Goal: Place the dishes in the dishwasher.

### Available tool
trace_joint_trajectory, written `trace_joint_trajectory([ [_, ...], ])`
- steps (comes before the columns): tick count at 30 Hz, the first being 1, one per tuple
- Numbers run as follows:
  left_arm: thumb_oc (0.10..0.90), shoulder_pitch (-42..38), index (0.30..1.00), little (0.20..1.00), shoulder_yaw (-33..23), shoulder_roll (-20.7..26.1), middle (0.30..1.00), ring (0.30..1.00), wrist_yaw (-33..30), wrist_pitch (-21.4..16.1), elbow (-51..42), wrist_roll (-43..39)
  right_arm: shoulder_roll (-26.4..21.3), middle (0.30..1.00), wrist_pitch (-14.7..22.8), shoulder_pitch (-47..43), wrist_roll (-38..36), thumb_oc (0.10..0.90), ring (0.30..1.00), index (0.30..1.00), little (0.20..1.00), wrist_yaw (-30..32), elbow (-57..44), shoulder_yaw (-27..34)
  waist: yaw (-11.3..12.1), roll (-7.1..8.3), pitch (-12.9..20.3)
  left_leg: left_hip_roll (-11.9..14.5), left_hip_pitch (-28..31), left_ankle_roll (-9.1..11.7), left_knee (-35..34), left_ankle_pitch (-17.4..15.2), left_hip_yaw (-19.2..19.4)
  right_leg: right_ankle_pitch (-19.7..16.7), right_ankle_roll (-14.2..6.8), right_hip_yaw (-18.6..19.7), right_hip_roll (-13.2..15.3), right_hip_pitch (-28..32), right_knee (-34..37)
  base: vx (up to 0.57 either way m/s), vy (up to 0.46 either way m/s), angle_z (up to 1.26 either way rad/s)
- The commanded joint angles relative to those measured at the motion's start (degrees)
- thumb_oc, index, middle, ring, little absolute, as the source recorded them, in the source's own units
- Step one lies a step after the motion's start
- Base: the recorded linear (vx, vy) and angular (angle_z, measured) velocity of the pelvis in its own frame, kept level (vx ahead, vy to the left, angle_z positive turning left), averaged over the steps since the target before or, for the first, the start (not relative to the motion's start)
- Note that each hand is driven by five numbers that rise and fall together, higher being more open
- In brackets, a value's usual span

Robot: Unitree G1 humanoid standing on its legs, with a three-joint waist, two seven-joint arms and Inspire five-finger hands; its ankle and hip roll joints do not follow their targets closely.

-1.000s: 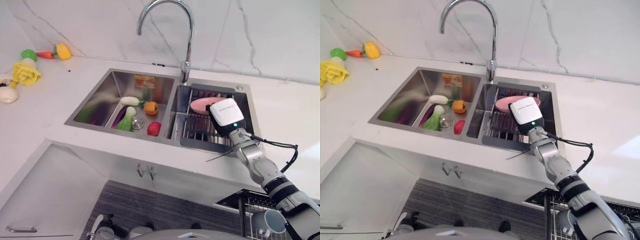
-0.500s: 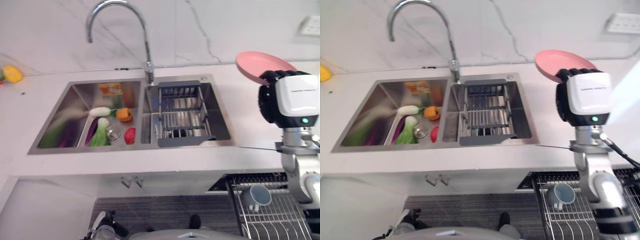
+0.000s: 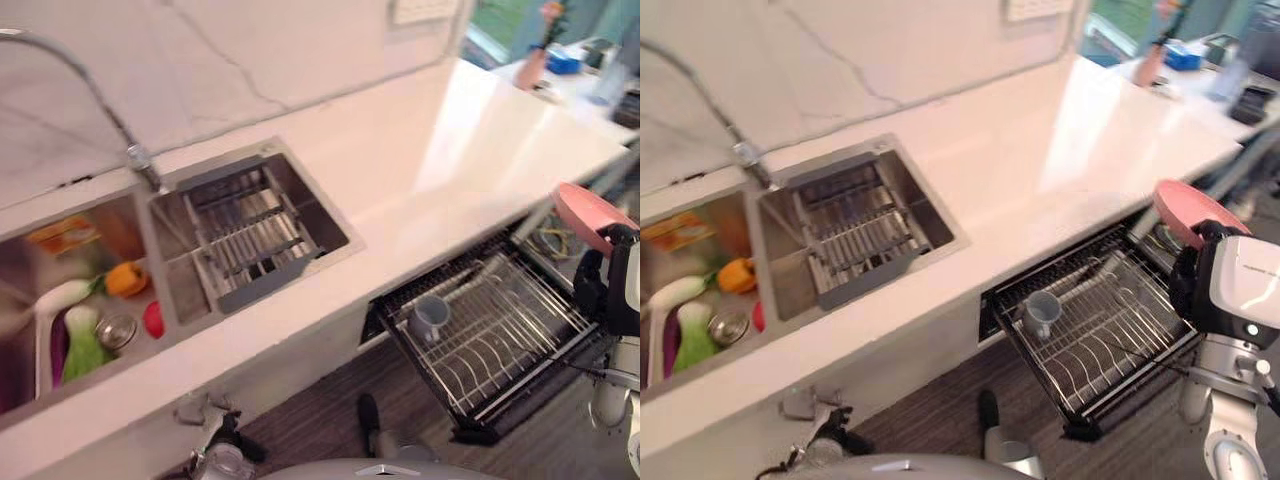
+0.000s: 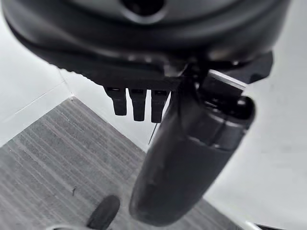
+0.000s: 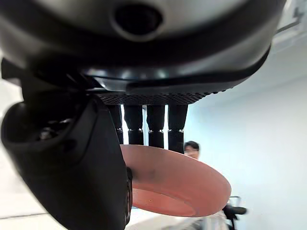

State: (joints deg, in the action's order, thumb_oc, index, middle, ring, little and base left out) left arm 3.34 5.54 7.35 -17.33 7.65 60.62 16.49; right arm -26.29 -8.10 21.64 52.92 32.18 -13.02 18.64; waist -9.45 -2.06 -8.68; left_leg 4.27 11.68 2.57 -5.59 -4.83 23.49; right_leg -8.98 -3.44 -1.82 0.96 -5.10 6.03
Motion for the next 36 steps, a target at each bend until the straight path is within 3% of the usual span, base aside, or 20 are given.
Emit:
trace_joint_trajectory([
  [1,0.8,0.0,0.9,0.9,2.0,4.1,0.9,0.9,-2.3,-0.9,-1.7,2.6,-3.0,0.3,0.1,-5.6,-2.4,0.4,0.3,0.3,0.3,5.3,-6.1,2.9,2.4,1.19,1.3,0.7,-1.0,0.9,0.6,-0.3,-3.1,7.5,-7.0,-0.3,6.3,8.5,-1.1,-0.02,0.024,-0.1],
  [9,0.8,-1.3,0.9,0.9,1.5,5.0,0.9,0.9,-2.8,-1.3,-0.2,0.5,-4.9,0.3,-1.8,-7.3,-1.6,0.4,0.3,0.3,0.3,2.6,5.2,-5.3,3.3,1.11,-2.5,-0.3,-3.3,0.3,0.6,0.1,-3.3,6.3,-7.3,0.2,7.4,5.7,-1.5,-0.07,0.023,-0.01],
  [19,0.8,-3.3,0.9,0.9,1.5,5.4,0.9,0.9,-2.9,-1.1,4.3,-0.4,-8.1,0.3,-3.7,-13.6,0.4,0.4,0.3,0.3,0.3,-0.4,18.4,-15.1,5.9,0.52,-4.8,-0.7,-4.7,0.6,0.6,0.7,-5.0,6.2,-7.2,-2.3,8.6,5.6,-1.5,-0.02,-0.001,0.11],
  [25,0.8,-3.3,0.9,0.9,1.6,4.9,0.9,0.9,-2.7,-1.0,4.8,-0.3,-7.5,0.316,-3.8,-13.5,-1.3,0.411,0.316,0.316,0.316,-1.5,20.3,-15.5,6.2,0.25,-4.9,-0.7,-4.3,0.9,0.6,0.7,-5.9,6.6,-7.1,-3.7,8.8,7.1,-1.1,0.01,-0.018,0.22],
  [26,0.8,-3.3,0.9,0.9,1.7,4.8,0.9,0.9,-2.7,-1.0,4.8,-0.2,-7.3,0.479,-3.9,-13.3,-1.9,0.519,0.479,0.479,0.479,-1.7,20.8,-15.5,6.2,0.17,-4.8,-0.7,-4.3,0.9,0.6,0.8,-6.1,6.7,-7.1,-3.9,8.8,7.3,-1.1,0.0,-0.018,0.13],
  [28,0.8,-3.4,0.9,0.9,2.0,4.7,0.9,0.9,-2.6,-0.9,4.6,0.0,-7.1,0.665,-4.1,-12.9,-2.5,0.643,0.665,0.665,0.665,-1.7,20.7,-15.0,6.1,0.08,-4.7,-0.6,-4.1,1.0,0.6,0.8,-6.3,6.9,-7.0,-4.5,8.8,7.8,-1.1,0.01,-0.021,0.12],
  [29,0.8,-3.4,0.9,0.9,2.2,4.6,0.9,0.9,-2.6,-0.9,4.4,0.0,-7.1,0.9,-4.1,-12.8,-2.8,0.8,0.9,0.9,0.9,-1.7,20.6,-14.7,6.0,0.05,-4.6,-0.5,-3.9,1.1,0.6,0.7,-6.4,7.0,-7.0,-4.6,8.7,8.1,-1.0,0.01,-0.025,0.13],
  [36,0.8,-3.3,0.9,0.9,2.3,4.2,0.9,0.9,-2.2,-0.7,3.7,-0.3,-6.0,0.9,-4.5,-10.2,-6.0,0.8,0.9,0.9,0.9,-1.0,20.0,-11.5,5.4,-0.13,-3.7,-0.1,-3.2,1.4,0.6,0.8,-6.8,7.7,-6.7,-5.1,8.3,9.1,-1.0,0.0,-0.009,0.02],
])
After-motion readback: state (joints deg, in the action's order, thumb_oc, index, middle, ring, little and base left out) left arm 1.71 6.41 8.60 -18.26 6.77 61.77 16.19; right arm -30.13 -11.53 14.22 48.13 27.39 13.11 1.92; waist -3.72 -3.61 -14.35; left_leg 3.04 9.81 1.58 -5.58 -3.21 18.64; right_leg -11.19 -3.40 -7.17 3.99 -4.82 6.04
